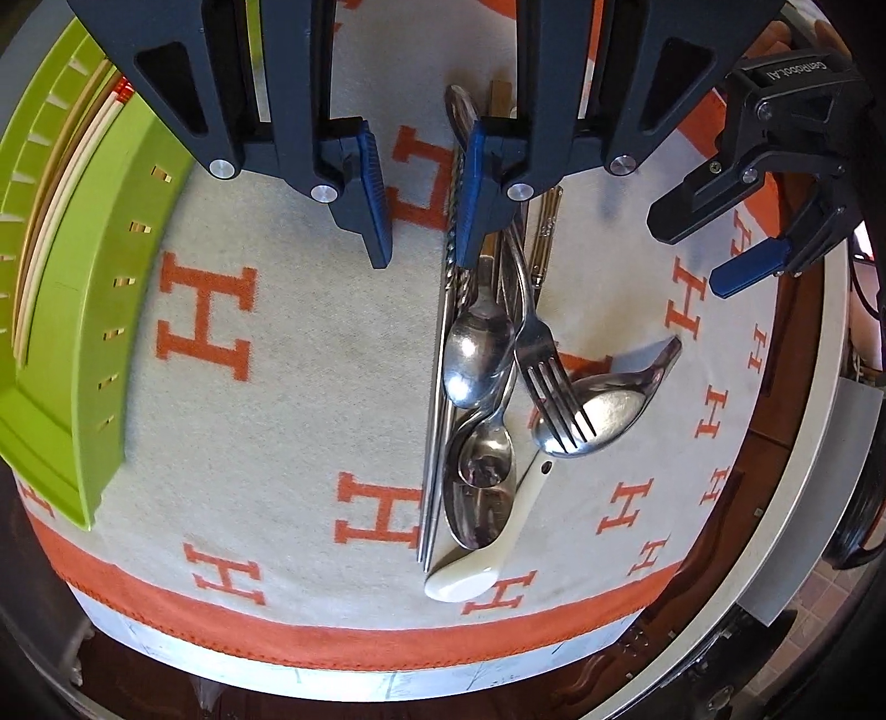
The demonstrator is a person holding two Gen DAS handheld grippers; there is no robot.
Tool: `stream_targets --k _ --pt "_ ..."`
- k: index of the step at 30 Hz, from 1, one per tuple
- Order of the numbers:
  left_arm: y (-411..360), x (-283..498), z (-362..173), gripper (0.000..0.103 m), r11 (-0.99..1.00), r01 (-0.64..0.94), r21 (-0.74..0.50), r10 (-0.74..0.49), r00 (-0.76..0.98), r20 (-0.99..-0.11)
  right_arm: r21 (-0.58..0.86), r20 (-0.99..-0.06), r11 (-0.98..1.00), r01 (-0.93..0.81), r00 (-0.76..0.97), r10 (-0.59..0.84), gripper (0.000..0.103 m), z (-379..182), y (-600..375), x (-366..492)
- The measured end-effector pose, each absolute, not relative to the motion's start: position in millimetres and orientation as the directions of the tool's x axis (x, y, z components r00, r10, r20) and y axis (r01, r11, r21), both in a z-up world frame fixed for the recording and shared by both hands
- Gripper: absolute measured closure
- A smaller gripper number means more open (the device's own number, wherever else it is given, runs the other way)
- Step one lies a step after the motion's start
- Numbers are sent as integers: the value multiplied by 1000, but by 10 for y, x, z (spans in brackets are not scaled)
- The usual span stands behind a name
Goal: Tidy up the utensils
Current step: 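Grasp a metal chopstick from the cutlery pile with the right tool and carry it over the tray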
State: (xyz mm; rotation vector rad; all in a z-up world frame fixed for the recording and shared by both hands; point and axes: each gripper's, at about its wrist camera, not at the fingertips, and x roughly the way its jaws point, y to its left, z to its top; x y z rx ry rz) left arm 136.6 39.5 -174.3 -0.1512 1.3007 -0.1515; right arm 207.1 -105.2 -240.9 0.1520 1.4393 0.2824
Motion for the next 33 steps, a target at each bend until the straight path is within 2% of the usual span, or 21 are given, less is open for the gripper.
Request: stream_targets --k 9,17,18,19,33 --pt "467 1379 -1786 19 976 11 -219 -214 252 -944 136 -982 972 -190 103 157 80 -2393 -874 2047" --pt "502 1374 -1805 19 972 7 -237 -231 246 -941 87 -988 974 -209 105 110 80 -2377 -825 2041" --pt "499 1373 -1801 19 971 10 -237 -232 248 -941 87 -988 974 -208 109 112 88 -2370 -830 2041" --pt "498 1369 -1791 19 972 12 -235 -231 252 -940 90 -986 975 -202 117 115 97 -2364 -841 2041" --pt "378 1353 -1681 19 971 48 -234 -239 264 -935 297 -934 953 58 225 278 98 -2147 -1521 1941"
